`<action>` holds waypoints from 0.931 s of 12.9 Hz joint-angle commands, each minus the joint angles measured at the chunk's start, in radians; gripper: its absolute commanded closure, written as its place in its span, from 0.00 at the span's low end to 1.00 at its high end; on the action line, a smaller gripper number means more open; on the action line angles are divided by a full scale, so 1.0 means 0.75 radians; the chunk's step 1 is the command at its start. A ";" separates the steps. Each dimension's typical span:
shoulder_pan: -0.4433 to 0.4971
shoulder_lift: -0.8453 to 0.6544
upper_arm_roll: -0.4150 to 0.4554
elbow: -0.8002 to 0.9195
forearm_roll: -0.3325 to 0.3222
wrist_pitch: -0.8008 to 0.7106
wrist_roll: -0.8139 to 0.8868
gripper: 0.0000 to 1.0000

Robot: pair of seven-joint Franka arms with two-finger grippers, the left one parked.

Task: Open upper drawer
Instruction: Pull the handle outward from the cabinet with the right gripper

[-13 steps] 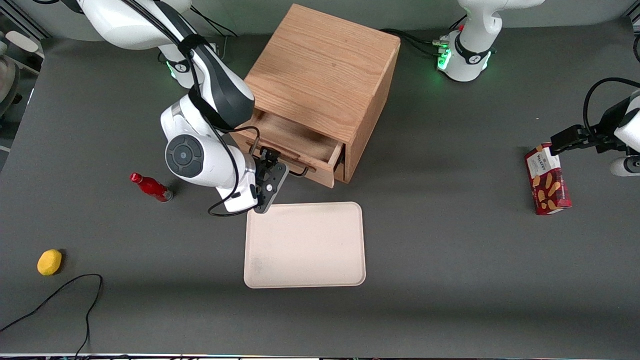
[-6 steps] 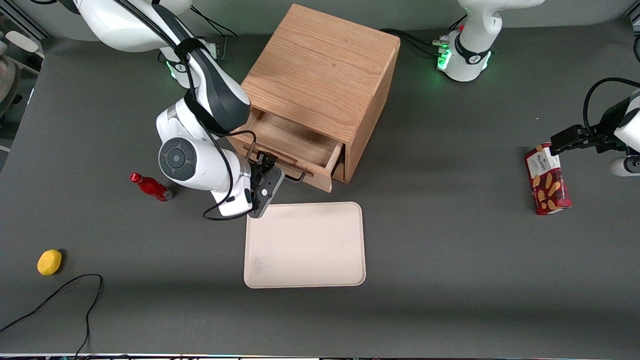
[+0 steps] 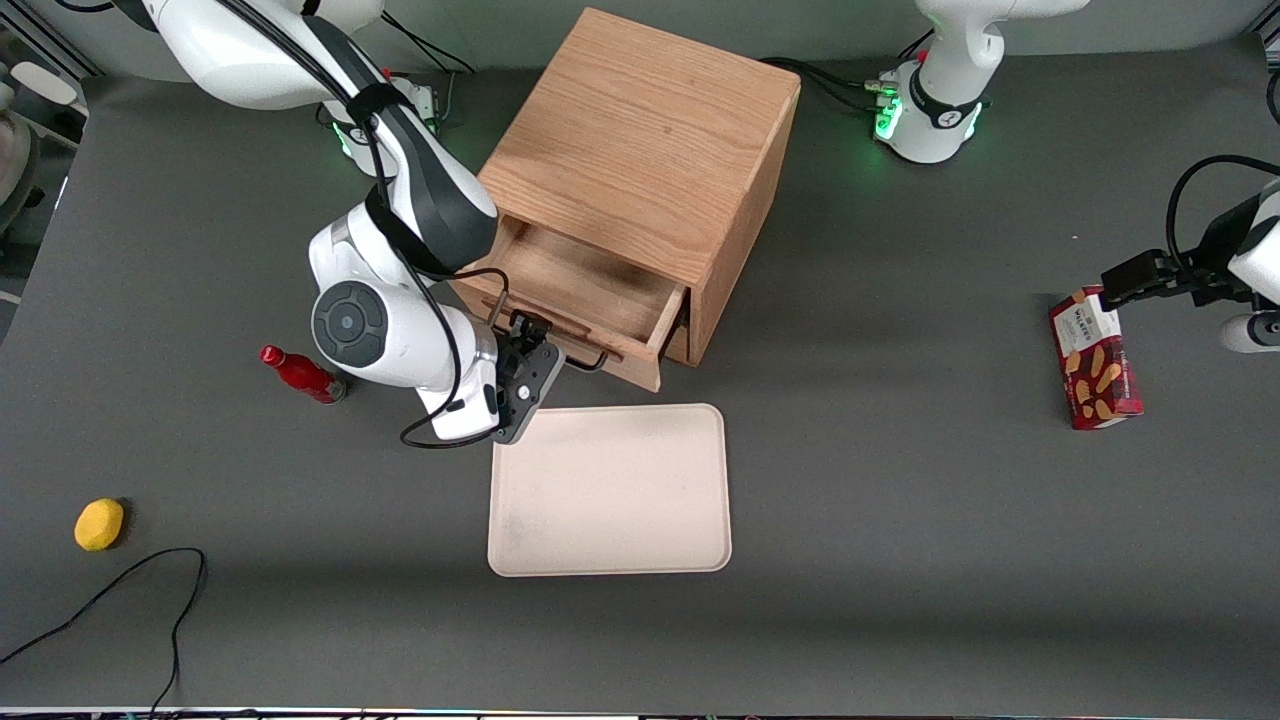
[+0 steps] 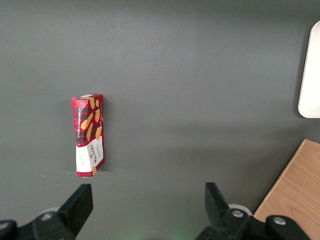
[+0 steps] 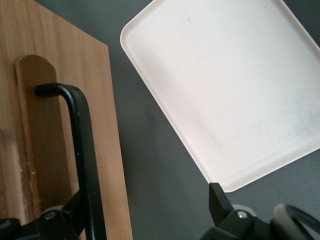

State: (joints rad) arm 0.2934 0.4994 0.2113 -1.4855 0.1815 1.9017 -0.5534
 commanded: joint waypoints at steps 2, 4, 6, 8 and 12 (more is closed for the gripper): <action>-0.013 0.040 -0.004 0.066 -0.019 -0.004 -0.025 0.00; -0.017 0.046 -0.006 0.074 -0.019 -0.004 -0.025 0.00; -0.035 0.048 -0.006 0.077 -0.017 -0.004 -0.025 0.00; -0.043 0.050 -0.006 0.085 -0.017 -0.004 -0.027 0.00; -0.054 0.066 -0.006 0.107 -0.017 -0.004 -0.025 0.00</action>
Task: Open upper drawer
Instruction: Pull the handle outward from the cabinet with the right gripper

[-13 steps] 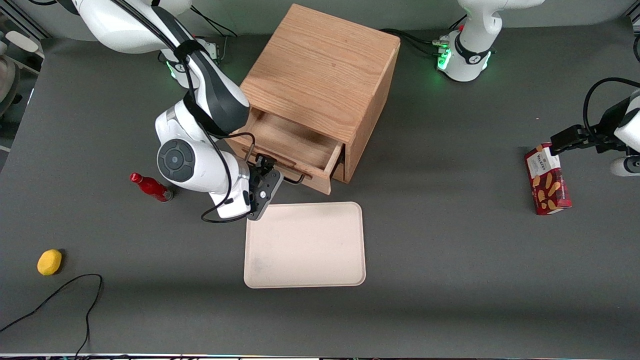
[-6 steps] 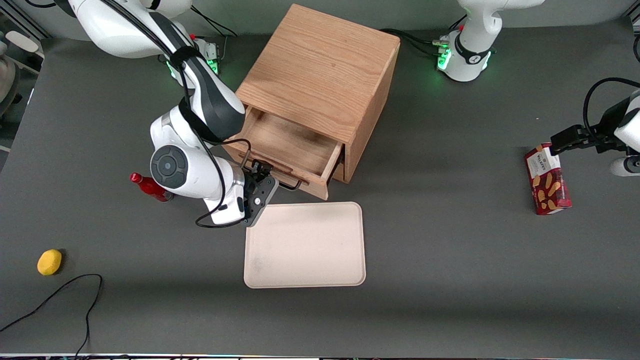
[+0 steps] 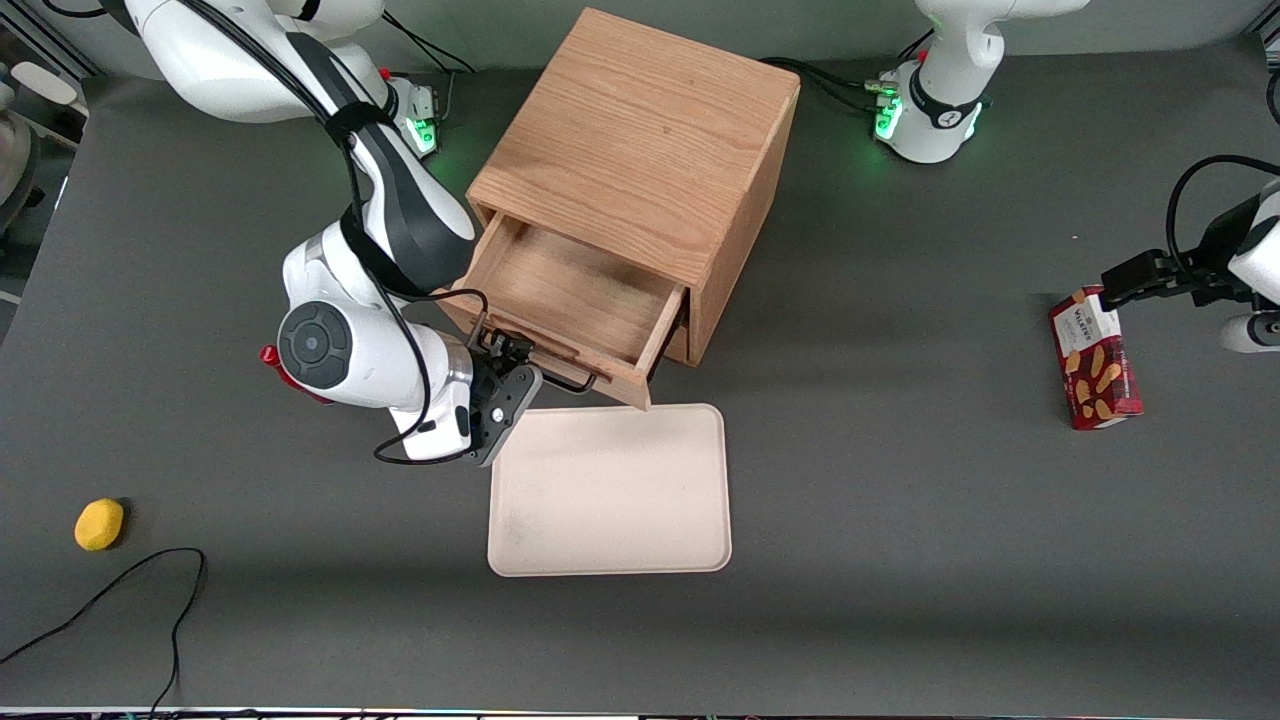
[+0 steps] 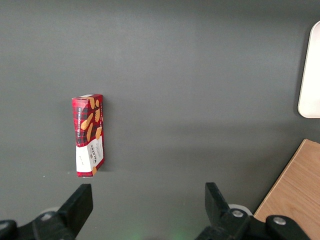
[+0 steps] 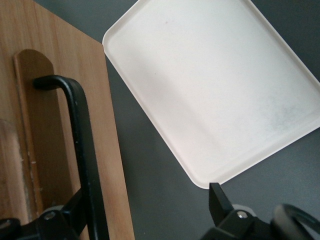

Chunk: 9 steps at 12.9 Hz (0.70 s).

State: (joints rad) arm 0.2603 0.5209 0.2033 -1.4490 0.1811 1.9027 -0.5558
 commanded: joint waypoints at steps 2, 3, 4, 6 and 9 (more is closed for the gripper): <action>-0.010 0.042 0.005 0.073 -0.016 -0.005 -0.022 0.00; -0.012 0.048 0.005 0.077 -0.016 -0.005 -0.022 0.00; -0.012 0.052 0.005 0.089 -0.016 -0.005 -0.022 0.00; -0.014 0.068 0.005 0.116 -0.016 -0.005 -0.022 0.00; -0.024 0.079 0.005 0.124 -0.016 -0.001 -0.022 0.00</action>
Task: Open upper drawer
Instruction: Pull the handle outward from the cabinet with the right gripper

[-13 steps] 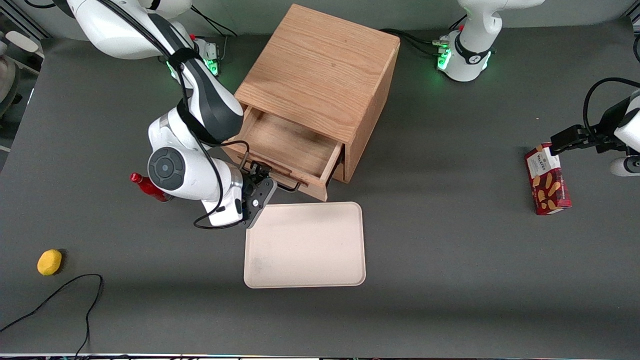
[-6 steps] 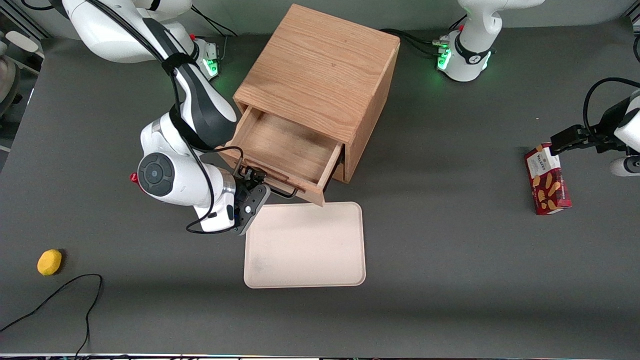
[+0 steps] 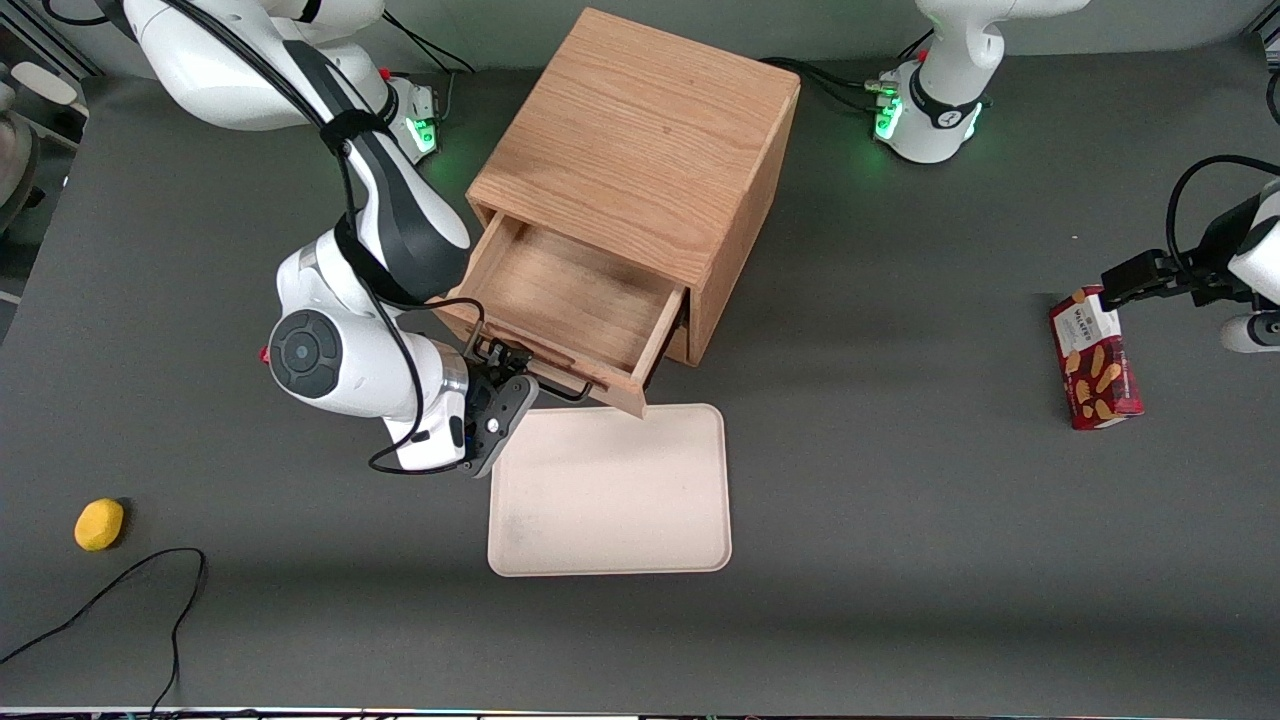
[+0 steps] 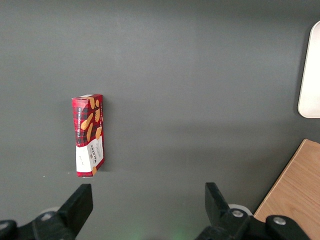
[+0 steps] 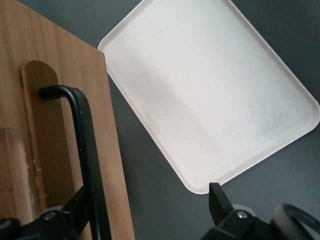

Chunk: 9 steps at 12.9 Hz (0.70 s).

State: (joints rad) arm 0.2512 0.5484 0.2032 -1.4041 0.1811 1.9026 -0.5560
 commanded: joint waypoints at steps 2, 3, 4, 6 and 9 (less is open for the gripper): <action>-0.020 0.044 0.005 0.064 -0.016 0.018 -0.024 0.00; -0.022 0.052 0.005 0.064 -0.016 0.020 -0.024 0.00; -0.022 0.052 0.005 0.066 -0.016 0.022 -0.024 0.00; -0.030 0.052 0.005 0.064 -0.016 0.046 -0.024 0.00; -0.040 0.062 0.005 0.064 -0.016 0.059 -0.028 0.00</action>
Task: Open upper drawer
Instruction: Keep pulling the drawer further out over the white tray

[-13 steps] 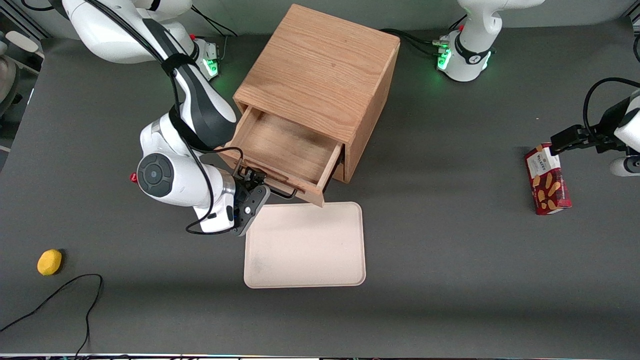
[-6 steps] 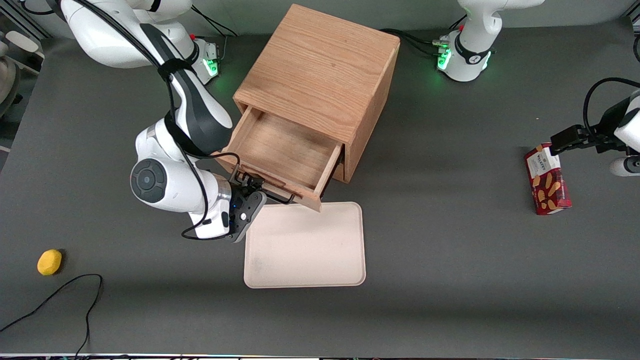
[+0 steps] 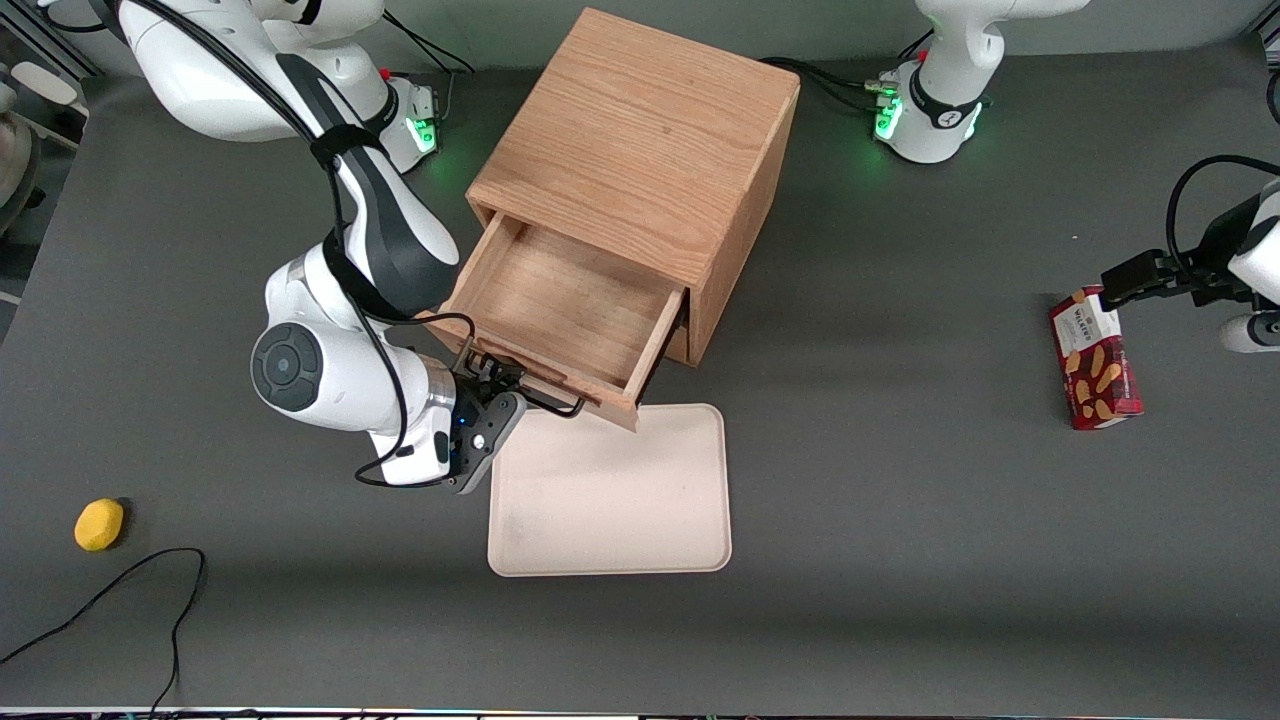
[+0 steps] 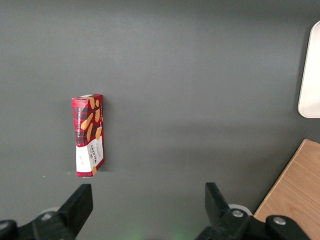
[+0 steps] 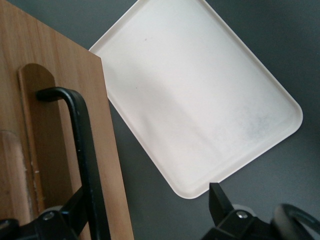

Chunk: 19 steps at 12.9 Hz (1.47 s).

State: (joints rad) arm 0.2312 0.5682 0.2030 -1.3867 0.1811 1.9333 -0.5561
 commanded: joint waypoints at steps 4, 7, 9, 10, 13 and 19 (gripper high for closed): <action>-0.036 0.040 0.007 0.043 -0.012 0.030 -0.050 0.00; -0.042 0.048 0.007 0.063 -0.012 0.032 -0.060 0.00; -0.055 0.063 0.007 0.090 -0.006 0.032 -0.060 0.00; -0.055 0.071 0.007 0.094 -0.004 0.032 -0.058 0.00; -0.061 0.077 0.007 0.112 0.000 0.032 -0.058 0.00; -0.073 0.089 0.005 0.135 0.002 0.077 -0.056 0.00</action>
State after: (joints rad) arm 0.1927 0.6093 0.2028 -1.3309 0.1812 1.9842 -0.5772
